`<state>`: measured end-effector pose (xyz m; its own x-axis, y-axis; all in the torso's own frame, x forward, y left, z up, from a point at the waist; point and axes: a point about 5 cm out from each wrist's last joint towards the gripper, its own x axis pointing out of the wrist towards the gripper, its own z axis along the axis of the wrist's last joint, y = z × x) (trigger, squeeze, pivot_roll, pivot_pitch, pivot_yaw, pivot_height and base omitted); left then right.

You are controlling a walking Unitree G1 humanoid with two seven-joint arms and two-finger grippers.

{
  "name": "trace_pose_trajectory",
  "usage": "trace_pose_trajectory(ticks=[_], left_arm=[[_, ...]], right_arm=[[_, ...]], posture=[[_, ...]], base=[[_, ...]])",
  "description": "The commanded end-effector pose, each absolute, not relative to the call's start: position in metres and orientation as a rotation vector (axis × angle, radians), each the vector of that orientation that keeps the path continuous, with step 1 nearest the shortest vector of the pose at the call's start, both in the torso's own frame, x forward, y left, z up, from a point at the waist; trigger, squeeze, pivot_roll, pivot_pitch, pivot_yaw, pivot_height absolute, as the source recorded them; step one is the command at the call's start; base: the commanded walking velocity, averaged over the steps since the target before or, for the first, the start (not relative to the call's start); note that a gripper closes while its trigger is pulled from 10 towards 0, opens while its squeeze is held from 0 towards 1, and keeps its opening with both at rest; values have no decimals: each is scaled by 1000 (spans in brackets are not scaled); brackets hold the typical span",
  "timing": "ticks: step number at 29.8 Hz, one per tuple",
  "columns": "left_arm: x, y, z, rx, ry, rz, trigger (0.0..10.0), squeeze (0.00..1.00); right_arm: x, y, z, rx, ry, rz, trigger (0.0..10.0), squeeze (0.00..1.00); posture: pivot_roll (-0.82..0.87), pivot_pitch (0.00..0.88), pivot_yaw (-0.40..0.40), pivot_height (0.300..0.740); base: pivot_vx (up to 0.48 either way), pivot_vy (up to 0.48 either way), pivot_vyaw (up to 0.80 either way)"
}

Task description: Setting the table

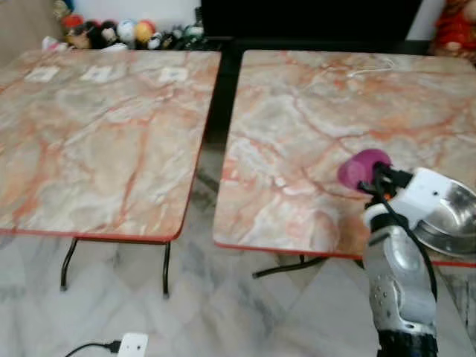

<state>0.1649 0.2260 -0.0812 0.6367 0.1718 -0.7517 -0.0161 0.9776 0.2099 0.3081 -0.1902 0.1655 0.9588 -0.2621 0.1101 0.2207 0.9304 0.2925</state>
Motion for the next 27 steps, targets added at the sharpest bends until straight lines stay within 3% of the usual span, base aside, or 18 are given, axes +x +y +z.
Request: trace_pose_trajectory(ticks=[1, 11, 18, 27], left_arm=[[161, 221, -84, 175, 887, 101, 10000, 0], [161, 222, -84, 186, 890, 106, 10000, 0], [161, 222, -84, 188, 891, 105, 10000, 0], [161, 222, -84, 189, 892, 104, 10000, 0]], right_arm=[[308, -195, 166, 278, -153, -270, 10000, 0], [310, -192, 168, 273, -146, -267, 10000, 0], [310, -196, 176, 261, -140, -382, 10000, 0], [308, -197, 164, 307, 44, -526, 10000, 0]], posture=[[-39, 118, -5, 740], [-38, 119, -4, 740], [-41, 120, -4, 740], [-40, 121, -5, 740]], base=[[341, 0, 0], [0, 0, 0], [0, 0, 0], [0, 0, 0]])
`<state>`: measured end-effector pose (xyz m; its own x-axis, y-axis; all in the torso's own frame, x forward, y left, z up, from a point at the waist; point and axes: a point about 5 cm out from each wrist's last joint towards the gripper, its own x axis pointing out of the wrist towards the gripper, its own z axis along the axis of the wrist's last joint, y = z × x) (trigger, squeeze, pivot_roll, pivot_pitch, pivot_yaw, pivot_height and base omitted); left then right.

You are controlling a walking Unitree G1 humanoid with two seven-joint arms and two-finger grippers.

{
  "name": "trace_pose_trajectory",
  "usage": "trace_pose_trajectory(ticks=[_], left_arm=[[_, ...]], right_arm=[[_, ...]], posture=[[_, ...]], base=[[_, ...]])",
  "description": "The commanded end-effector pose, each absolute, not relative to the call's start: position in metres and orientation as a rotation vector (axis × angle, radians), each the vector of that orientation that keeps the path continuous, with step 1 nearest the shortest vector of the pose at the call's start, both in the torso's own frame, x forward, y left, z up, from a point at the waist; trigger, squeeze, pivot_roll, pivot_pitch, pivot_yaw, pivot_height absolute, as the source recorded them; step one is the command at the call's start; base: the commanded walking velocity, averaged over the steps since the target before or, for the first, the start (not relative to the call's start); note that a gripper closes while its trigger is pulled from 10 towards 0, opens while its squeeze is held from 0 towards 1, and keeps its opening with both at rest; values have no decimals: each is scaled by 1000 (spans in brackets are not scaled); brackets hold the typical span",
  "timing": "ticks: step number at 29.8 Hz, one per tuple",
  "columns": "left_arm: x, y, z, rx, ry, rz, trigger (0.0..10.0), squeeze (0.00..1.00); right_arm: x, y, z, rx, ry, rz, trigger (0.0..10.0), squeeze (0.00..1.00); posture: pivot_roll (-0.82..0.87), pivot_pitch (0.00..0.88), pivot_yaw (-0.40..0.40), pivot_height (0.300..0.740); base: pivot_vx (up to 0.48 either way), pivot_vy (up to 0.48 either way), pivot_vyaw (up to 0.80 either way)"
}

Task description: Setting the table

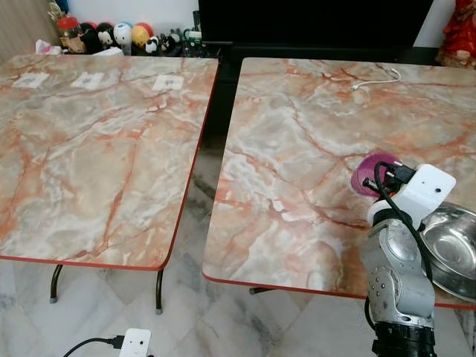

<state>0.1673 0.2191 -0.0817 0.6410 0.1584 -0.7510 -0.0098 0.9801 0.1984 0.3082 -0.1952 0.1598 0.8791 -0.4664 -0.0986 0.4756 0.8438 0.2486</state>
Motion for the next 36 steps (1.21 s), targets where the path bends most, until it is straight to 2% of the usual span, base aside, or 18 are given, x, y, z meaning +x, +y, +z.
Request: trace_pose_trajectory(ticks=[1, 16, 30, 31, 32, 33, 35, 36], left_arm=[[161, 222, -84, 188, 892, 105, 10000, 0], [160, 222, -84, 186, 894, 105, 10000, 0], [160, 221, -85, 184, 894, 104, 10000, 0], [160, 221, -85, 184, 894, 104, 10000, 0], [160, 221, -85, 184, 894, 104, 10000, 0], [160, 221, -85, 184, 894, 104, 10000, 0], [160, 221, -85, 184, 894, 105, 10000, 0], [160, 221, -85, 186, 895, 105, 10000, 0]], right_arm=[[308, -198, 164, 320, 51, -537, 10000, 0], [315, -204, 162, 416, 130, -604, 10000, 0], [310, -211, 150, 398, 202, -677, 10000, 0], [310, -211, 149, 403, 204, -678, 10000, 271], [310, -211, 149, 403, 204, -678, 10000, 271], [310, -211, 149, 404, 205, -678, 10000, 427], [310, -211, 149, 404, 203, -677, 10000, 455], [310, -210, 151, 399, 200, -671, 10000, 361]], posture=[[-42, 121, -5, 740], [-35, 120, -5, 740], [-33, 118, -5, 740], [-31, 118, -6, 740], [-31, 118, -6, 740], [-31, 118, -6, 740], [-33, 119, -5, 740], [-35, 119, -5, 740]], base=[[0, 0, 0], [0, 0, 0], [0, 0, 0], [0, 0, 0], [0, 0, 0], [0, 0, 0], [0, 0, 0], [0, 0, 0]])
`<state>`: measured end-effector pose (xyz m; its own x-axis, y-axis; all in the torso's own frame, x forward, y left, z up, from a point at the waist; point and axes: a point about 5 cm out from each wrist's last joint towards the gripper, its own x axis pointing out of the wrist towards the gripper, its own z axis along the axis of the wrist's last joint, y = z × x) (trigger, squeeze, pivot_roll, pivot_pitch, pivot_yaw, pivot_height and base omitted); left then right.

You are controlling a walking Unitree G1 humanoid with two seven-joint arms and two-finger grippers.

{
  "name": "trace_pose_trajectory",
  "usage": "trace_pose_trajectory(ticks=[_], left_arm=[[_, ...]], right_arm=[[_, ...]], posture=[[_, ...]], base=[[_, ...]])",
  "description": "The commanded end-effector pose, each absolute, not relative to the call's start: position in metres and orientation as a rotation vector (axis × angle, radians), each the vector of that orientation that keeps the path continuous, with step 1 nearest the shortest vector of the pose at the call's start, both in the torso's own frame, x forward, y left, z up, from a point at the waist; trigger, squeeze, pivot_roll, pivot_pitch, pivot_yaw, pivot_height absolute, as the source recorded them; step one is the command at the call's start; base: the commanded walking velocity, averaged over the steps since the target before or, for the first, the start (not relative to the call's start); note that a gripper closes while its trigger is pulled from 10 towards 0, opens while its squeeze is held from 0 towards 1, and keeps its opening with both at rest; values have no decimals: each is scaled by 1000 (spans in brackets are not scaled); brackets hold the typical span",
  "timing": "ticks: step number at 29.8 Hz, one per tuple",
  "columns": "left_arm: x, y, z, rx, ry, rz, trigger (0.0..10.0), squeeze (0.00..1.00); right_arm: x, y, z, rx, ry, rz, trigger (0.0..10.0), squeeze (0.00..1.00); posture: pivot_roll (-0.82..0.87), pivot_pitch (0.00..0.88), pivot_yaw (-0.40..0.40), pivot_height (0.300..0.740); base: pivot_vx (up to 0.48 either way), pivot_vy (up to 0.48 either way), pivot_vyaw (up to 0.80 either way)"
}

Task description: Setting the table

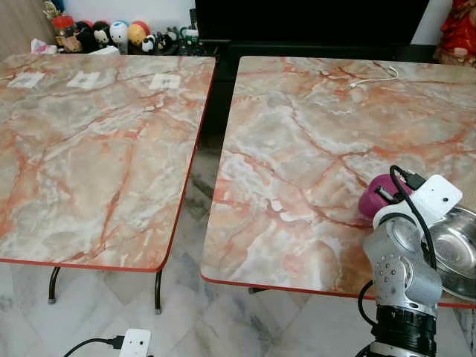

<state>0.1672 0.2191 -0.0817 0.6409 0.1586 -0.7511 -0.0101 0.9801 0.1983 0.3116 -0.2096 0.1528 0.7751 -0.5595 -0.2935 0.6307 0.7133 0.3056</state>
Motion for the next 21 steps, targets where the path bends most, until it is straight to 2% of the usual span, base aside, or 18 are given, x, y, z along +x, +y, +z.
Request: trace_pose_trajectory(ticks=[1, 2, 3, 6, 7, 8, 9, 11, 12, 13, 14, 15, 17, 18, 19, 20, 21], left_arm=[[160, 221, -85, 186, 895, 104, 10000, 0], [160, 221, -85, 187, 895, 104, 10000, 0], [160, 221, -85, 186, 895, 104, 10000, 0], [160, 221, -85, 186, 895, 104, 10000, 0], [160, 221, -85, 186, 895, 104, 10000, 0], [160, 221, -85, 186, 895, 104, 10000, 0], [160, 222, -85, 186, 895, 104, 10000, 0], [160, 222, -85, 186, 895, 105, 10000, 0], [160, 221, -85, 187, 895, 104, 10000, 0], [160, 221, -85, 187, 895, 104, 10000, 0], [160, 221, -85, 188, 895, 103, 10000, 0], [160, 221, -85, 188, 895, 103, 10000, 0], [160, 222, -85, 188, 895, 104, 10000, 0], [160, 221, -85, 188, 896, 104, 10000, 0], [160, 221, -85, 189, 896, 103, 10000, 0], [160, 221, -85, 189, 896, 103, 10000, 0], [160, 221, -85, 189, 896, 104, 10000, 0]], right_arm=[[310, -210, 151, 398, 200, -671, 10000, 361], [310, -210, 151, 397, 200, -671, 10000, 361], [310, -210, 150, 401, 203, -673, 10000, 0], [310, -210, 150, 403, 205, -674, 10000, 0], [310, -210, 150, 408, 207, -676, 10000, 259], [310, -210, 149, 411, 209, -678, 10000, 439], [310, -211, 149, 415, 211, -678, 10000, 525], [310, -211, 149, 416, 212, -679, 10000, 525], [310, -211, 149, 420, 212, -678, 10000, 588], [310, -211, 149, 420, 212, -678, 10000, 588], [310, -211, 149, 421, 212, -679, 10000, 788], [310, -211, 149, 420, 212, -679, 10000, 820], [310, -210, 149, 422, 214, -676, 10000, 792], [310, -209, 149, 424, 215, -673, 10000, 698], [310, -209, 149, 425, 216, -669, 10000, 67], [310, -209, 149, 428, 216, -666, 10000, 0], [311, -208, 149, 435, 215, -661, 10000, 0]], posture=[[-33, 119, -6, 740], [-33, 119, -6, 740], [-31, 118, -5, 740], [-32, 118, -5, 740], [-33, 118, -5, 740], [-33, 118, -5, 740], [-33, 117, -5, 740], [-33, 117, -5, 740], [-32, 117, -5, 740], [-32, 117, -5, 740], [-32, 117, -5, 740], [-31, 117, -5, 740], [-32, 118, -5, 740], [-32, 117, -5, 740], [-31, 117, -6, 740], [-31, 117, -6, 740], [-32, 117, -5, 740]], base=[[0, 0, 0], [0, 0, 0], [0, 0, 0], [0, 0, 0], [0, 0, 0], [0, 0, 0], [0, 0, 0], [0, 0, 0], [0, 0, 0], [0, 0, 0], [0, 0, 0], [0, 0, 0], [0, 0, 0], [0, 0, 0], [0, 0, 0], [0, 0, 0], [0, 0, 0]])
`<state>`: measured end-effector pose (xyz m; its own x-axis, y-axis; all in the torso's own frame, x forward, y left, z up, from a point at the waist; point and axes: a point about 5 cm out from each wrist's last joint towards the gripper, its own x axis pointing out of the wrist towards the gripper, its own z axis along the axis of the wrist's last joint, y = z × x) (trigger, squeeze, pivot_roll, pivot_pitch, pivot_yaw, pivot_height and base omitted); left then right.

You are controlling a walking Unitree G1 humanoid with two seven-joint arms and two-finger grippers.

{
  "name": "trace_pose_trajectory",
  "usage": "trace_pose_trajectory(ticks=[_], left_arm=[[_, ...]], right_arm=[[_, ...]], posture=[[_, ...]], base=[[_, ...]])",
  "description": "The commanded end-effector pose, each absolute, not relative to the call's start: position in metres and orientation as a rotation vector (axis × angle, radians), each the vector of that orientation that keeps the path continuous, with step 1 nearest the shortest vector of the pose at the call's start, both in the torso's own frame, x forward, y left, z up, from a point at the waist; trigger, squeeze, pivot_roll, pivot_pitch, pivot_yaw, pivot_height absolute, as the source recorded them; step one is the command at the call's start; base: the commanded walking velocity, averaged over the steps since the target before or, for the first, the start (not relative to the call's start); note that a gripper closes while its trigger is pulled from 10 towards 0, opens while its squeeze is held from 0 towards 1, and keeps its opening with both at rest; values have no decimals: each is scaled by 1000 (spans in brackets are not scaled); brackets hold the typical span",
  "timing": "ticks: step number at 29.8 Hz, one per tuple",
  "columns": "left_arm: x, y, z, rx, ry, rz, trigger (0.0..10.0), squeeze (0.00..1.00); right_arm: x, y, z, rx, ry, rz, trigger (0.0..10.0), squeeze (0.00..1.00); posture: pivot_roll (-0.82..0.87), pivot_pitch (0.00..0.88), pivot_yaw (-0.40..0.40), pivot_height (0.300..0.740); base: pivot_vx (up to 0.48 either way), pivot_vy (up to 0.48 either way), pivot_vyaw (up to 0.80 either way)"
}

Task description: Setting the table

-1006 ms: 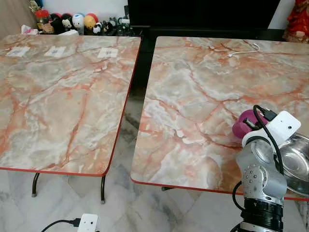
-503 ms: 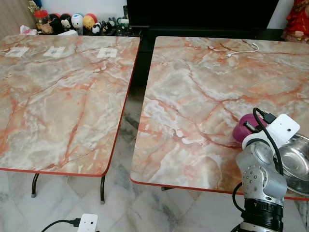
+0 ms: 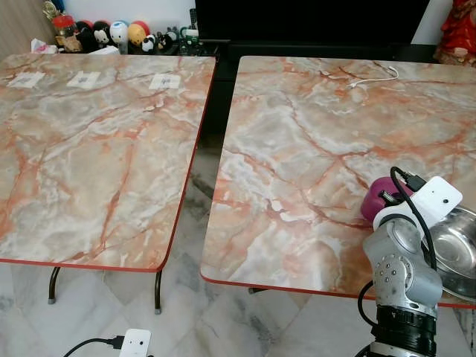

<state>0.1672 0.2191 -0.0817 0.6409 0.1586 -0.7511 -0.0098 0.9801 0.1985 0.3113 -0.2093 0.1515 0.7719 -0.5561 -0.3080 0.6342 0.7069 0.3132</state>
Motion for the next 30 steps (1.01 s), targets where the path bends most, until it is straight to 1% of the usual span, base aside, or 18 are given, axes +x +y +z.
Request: trace_pose_trajectory(ticks=[1, 9, 19, 20, 22, 23, 30], left_arm=[[160, 221, -85, 190, 896, 104, 10000, 0], [159, 222, -85, 193, 897, 105, 10000, 0], [159, 222, -85, 195, 897, 105, 10000, 0], [159, 222, -85, 195, 896, 105, 10000, 0], [160, 222, -85, 194, 896, 105, 10000, 0], [160, 222, -85, 194, 896, 105, 10000, 0], [160, 221, -85, 195, 895, 107, 10000, 0]], right_arm=[[311, -207, 149, 440, 214, -657, 10000, 0], [315, -200, 149, 457, 218, -605, 10000, 0], [315, -207, 155, 433, 182, -633, 10000, 0], [315, -207, 157, 439, 174, -628, 10000, 39], [317, -206, 158, 440, 171, -616, 10000, 31], [317, -205, 158, 440, 171, -614, 10000, 0], [318, -205, 163, 445, 151, -617, 10000, 0]], posture=[[-32, 118, -6, 740], [-30, 118, -5, 740], [-32, 115, -4, 740], [-32, 113, -5, 740], [-33, 113, -5, 740], [-33, 113, -5, 740], [-31, 112, -6, 740]], base=[[0, 0, 0], [0, 0, 0], [0, 0, 0], [0, 0, 0], [0, 0, 0], [0, 0, 0], [0, 0, 0]])
